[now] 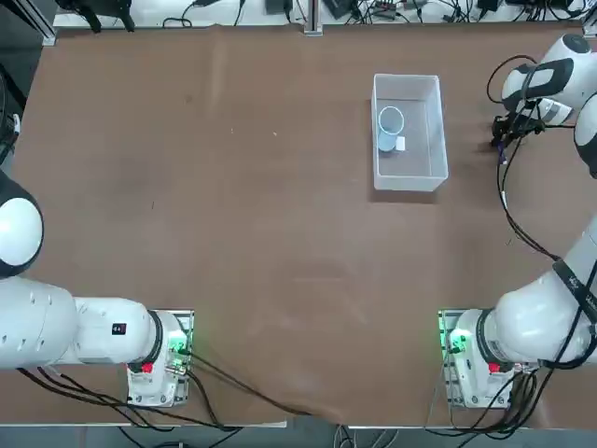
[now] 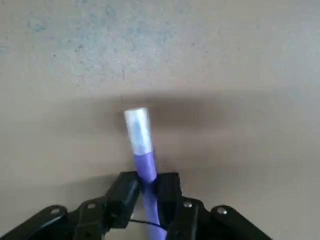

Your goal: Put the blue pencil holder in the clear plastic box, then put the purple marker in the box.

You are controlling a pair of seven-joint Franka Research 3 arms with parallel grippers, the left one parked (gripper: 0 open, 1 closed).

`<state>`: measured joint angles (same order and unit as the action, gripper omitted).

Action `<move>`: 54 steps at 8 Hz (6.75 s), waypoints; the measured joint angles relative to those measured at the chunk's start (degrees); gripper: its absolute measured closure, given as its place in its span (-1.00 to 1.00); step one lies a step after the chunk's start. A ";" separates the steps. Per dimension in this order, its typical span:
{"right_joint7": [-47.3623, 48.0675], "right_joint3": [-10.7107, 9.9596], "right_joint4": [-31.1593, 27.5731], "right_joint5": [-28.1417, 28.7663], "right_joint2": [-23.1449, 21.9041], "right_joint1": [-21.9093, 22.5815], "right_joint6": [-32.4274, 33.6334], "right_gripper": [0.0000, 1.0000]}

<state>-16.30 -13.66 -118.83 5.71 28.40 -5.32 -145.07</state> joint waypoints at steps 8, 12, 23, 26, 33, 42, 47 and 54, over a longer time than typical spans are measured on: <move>-0.77 0.04 8.24 0.00 -11.71 2.48 21.58 0.69; 20.44 0.60 14.61 0.21 -16.83 16.34 32.74 0.70; 33.63 0.70 6.10 -0.19 -6.77 33.60 20.43 0.70; 31.34 0.16 1.40 -0.19 -6.81 33.52 12.55 0.70; 31.07 0.13 0.08 -0.19 -3.64 33.58 9.04 0.81; 31.09 -0.97 8.60 -0.17 -6.16 33.51 20.90 -0.96; 30.90 -7.83 25.11 -0.21 -10.76 33.15 45.09 -0.98; 19.75 -9.41 30.85 -0.37 -22.38 27.76 52.17 -0.98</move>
<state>3.45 -23.07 -87.98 5.34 6.01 22.44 -92.90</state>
